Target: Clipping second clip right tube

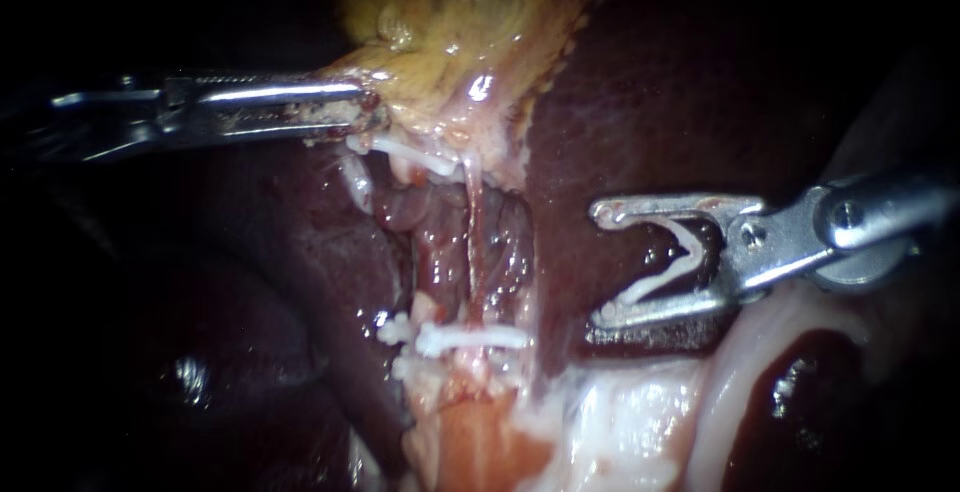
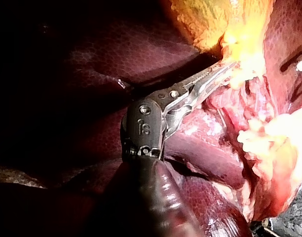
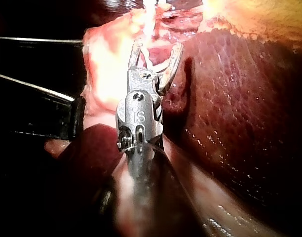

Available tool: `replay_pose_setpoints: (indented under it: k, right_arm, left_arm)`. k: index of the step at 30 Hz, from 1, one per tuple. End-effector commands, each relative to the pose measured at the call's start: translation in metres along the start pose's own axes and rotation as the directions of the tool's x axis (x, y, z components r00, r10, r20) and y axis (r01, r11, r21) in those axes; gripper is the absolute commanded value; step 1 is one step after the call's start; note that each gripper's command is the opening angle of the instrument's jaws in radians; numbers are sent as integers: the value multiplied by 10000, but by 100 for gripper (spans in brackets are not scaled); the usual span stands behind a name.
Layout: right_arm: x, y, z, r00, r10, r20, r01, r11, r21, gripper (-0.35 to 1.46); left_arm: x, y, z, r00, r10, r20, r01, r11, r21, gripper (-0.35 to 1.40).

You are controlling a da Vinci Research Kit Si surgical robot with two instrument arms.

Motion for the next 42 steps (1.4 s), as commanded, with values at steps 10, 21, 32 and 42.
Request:
replay_pose_setpoints:
  k: [10, 21, 32, 42]
  right_arm:
    - [-1, 0, 0, 10000, 1, 1, -1, 10000, -5, 50]
    - [0, 0, -1, 10000, 3, 1, -3, 10000, -3, 50]
    - [7, 4, 14, 10000, 45, 6, -45, 10000, -19, 50]
    - [27, 19, 61, 9864, 1644, 15, -1644, 9860, 275, 50]
  left_arm:
    - [19, -3, -21, 9999, -106, 45, 106, 9999, -57, -35]
    - [71, -13, -77, 9988, -211, -435, 222, 9994, 259, -35]
    - [67, -6, -74, 9987, -192, -463, 207, 9992, 329, -35]
    - [62, -4, -71, 9987, -161, -475, 177, 9993, 344, -35]
